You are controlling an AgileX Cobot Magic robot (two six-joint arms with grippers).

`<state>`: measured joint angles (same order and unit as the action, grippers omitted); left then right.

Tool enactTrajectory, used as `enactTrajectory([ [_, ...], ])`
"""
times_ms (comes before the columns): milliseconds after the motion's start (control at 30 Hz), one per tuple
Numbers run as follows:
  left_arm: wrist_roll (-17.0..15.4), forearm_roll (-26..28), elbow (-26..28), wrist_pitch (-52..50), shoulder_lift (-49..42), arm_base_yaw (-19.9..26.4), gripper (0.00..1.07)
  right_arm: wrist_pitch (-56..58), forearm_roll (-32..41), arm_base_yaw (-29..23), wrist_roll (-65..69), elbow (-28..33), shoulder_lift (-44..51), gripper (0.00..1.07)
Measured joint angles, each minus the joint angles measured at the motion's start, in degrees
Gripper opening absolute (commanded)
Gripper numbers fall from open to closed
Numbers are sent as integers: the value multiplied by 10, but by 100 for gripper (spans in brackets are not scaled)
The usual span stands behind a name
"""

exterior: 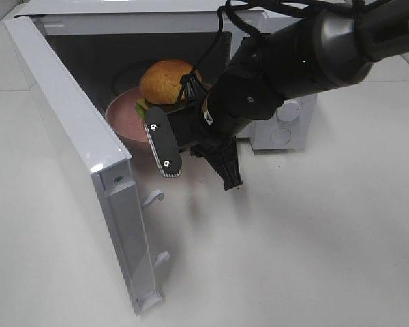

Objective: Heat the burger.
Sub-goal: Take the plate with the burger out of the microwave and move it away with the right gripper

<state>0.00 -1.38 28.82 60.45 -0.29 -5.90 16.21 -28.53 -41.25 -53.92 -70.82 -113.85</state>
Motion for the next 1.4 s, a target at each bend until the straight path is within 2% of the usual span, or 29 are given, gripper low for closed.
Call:
enactTrajectory([
  [233, 0, 0, 0, 0, 0, 0, 0, 0, -1, 0, -66, 64, 45, 0],
  [600, 0, 0, 0, 0, 0, 0, 0, 1, -20, 0, -80, 150, 117, 0],
  [667, 0, 0, 0, 0, 0, 0, 0, 2, -34, 2, -80, 184, 143, 0],
  [1400, 0, 0, 0, 0, 0, 0, 0, 29, -45, 4, -79, 323, 265, 0],
])
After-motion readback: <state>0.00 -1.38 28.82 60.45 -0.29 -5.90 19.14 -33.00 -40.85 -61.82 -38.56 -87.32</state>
